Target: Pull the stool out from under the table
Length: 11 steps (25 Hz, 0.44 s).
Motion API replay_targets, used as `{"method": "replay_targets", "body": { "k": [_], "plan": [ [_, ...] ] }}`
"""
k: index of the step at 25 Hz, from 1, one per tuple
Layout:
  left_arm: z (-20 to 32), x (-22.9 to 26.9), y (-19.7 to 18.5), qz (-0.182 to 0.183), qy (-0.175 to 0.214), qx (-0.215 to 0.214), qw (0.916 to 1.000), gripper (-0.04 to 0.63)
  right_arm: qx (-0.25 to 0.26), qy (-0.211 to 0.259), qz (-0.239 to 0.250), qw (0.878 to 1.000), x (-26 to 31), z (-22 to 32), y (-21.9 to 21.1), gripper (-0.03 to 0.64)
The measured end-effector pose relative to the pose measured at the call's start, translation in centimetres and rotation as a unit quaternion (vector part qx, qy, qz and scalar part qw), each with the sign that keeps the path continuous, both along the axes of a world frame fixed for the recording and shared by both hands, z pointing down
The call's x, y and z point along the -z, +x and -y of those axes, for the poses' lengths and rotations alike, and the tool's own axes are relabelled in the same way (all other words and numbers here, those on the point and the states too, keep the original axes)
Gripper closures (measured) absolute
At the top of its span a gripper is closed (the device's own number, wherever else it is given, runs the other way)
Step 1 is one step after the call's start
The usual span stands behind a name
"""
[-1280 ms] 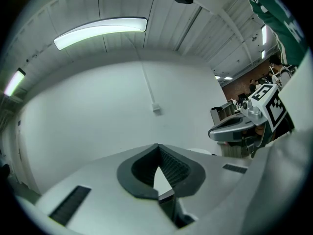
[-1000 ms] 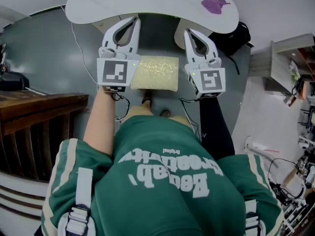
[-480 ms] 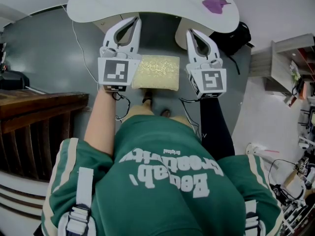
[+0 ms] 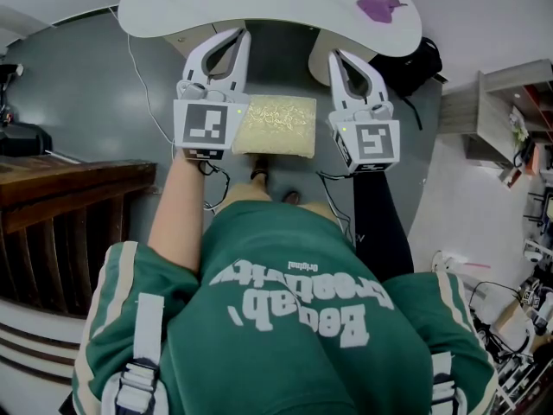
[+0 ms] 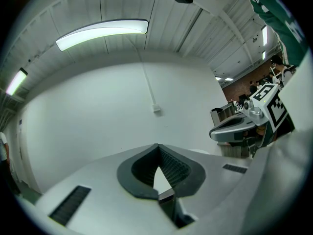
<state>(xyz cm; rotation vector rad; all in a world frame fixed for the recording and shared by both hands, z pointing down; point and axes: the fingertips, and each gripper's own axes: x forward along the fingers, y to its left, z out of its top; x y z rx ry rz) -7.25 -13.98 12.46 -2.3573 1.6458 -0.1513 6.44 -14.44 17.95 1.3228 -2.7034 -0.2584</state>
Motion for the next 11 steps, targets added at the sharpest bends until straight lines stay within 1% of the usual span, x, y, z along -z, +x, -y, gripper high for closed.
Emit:
{"method": "replay_targets", "body": {
  "k": [5,11],
  "plan": [
    [-0.1,0.1,-0.27,0.01,-0.001,0.008,0.9999,0.581,0.0,0.001,-0.004,1.0,0.21,0.0,0.15,0.612],
    [-0.24,0.74,-0.74,0.01,0.007,0.019,0.9997,0.581,-0.002,0.002,-0.007,1.0,0.67,-0.01,0.32,0.612]
  ]
}}
